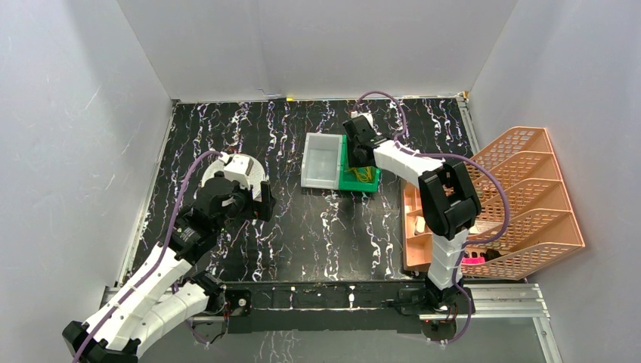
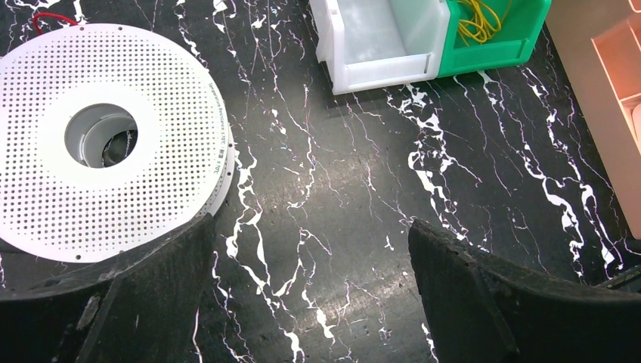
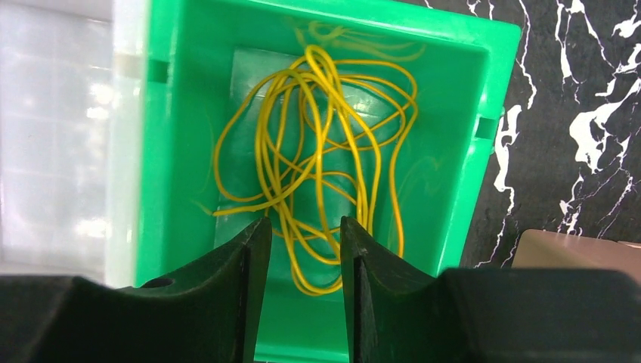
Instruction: Wrap the cables
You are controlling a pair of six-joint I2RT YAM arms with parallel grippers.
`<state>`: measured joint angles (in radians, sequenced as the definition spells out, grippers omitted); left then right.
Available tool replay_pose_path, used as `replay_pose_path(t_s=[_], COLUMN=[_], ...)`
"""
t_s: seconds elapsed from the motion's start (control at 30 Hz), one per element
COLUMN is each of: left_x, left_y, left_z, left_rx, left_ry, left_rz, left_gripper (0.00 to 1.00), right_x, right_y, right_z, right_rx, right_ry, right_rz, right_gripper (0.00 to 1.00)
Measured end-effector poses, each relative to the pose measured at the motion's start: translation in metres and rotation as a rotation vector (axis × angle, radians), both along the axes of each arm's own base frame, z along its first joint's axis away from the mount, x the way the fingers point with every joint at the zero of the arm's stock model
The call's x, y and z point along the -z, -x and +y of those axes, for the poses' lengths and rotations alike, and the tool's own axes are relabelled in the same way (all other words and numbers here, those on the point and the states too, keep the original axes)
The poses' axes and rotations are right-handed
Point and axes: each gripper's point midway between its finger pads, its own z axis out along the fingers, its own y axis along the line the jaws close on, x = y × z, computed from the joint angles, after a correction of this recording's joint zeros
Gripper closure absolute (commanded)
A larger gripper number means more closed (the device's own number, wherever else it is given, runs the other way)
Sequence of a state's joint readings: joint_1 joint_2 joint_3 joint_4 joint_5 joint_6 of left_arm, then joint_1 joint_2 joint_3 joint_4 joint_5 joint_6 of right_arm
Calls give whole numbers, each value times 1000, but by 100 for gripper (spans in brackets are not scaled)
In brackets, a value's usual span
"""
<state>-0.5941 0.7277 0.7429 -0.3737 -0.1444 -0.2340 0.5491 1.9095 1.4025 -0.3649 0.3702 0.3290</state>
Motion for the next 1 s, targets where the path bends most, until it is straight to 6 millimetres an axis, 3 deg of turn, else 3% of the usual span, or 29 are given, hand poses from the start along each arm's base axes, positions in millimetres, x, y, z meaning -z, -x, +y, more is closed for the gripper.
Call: replay_pose_path(t_s=[0.23,0.53,0.67,0.83,1.0], left_x=[1,1,1,-1,-1], left_y=[0,0,0,0,0], left_z=[0,0,0,0,0], left_rx=[3,5,5,5,5], left_ry=[-4,-6,-5,-2,-2], left_rz=[3,2,0,-5,-5], left_gripper=[2,2,2,2,2], right_x=[12,22,27,28,27], right_y=[-4,-12,-11,-12,-12], right_z=[-9,-4,-4,-5,-5], right_rx=[41,53,58,71,73], right_ry=[-1,-11,-9,-16,-18], right_rz=[23,38,47,48,47], right_gripper=[58,67,86,100,100])
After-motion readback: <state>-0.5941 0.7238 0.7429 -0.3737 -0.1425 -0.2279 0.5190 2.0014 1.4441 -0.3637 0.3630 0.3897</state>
